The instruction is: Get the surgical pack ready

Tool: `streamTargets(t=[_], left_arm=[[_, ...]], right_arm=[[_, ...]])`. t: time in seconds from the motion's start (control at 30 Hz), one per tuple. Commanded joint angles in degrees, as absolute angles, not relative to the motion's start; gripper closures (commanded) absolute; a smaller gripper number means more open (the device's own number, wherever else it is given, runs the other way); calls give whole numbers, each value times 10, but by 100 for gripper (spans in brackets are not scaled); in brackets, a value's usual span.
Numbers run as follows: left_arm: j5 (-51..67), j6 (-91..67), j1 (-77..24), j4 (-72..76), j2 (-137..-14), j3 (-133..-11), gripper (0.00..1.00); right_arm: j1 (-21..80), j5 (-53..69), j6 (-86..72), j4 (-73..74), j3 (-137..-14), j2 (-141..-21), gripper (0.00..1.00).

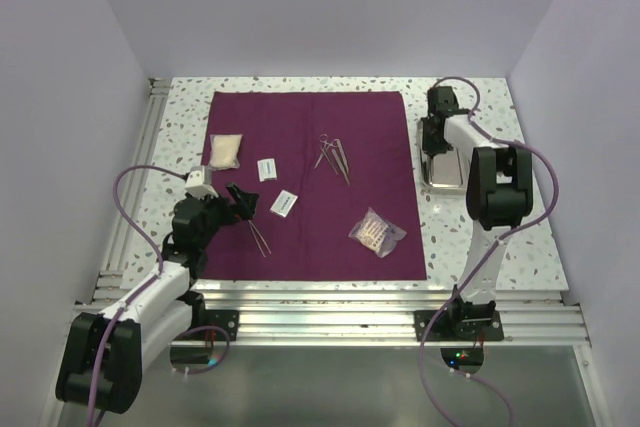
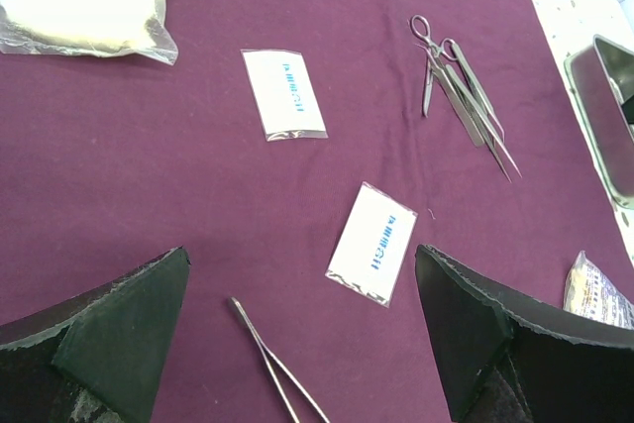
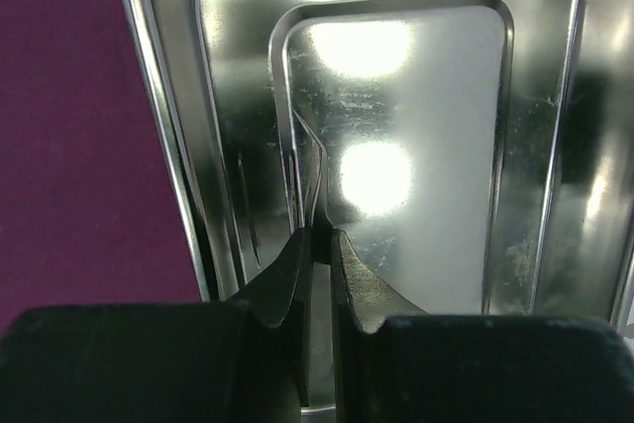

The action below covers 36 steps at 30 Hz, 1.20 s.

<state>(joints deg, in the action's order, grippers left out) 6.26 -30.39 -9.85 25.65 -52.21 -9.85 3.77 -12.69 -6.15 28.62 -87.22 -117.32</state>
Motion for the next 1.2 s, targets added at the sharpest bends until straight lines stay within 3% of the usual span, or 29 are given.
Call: streamTargets(t=[0.0,0.07,0.27,0.43,0.6,0.73,0.87,1.17], left_arm=[[66,-291,-102,272,-524,-113,0],[68,-291,-102,272,-524,-113,0],[67,-290,-102,271,-523,-113,0],[66,-291,-102,270,-521,-114,0],[20,-308,-98,245,-520,-120,0],[-18,-324,-84,211,-505,-120,0],[-61,-367,-65,189,-493,-115,0],[-9,-400,15,178,-526,-117,0]], right_arm=[[38,-139,-73,302,-903,-1179,93],[37,-132,-74,302,-902,-1177,79],[38,-136,-75,305,-891,-1127,65],[68,-77,-88,294,-852,-1050,60],[227,-91,-103,273,-784,-976,52],[335,-95,-160,235,-759,-961,38],[433,-121,-195,207,-774,-980,37],[600,-184,-234,220,-901,-1133,35]])
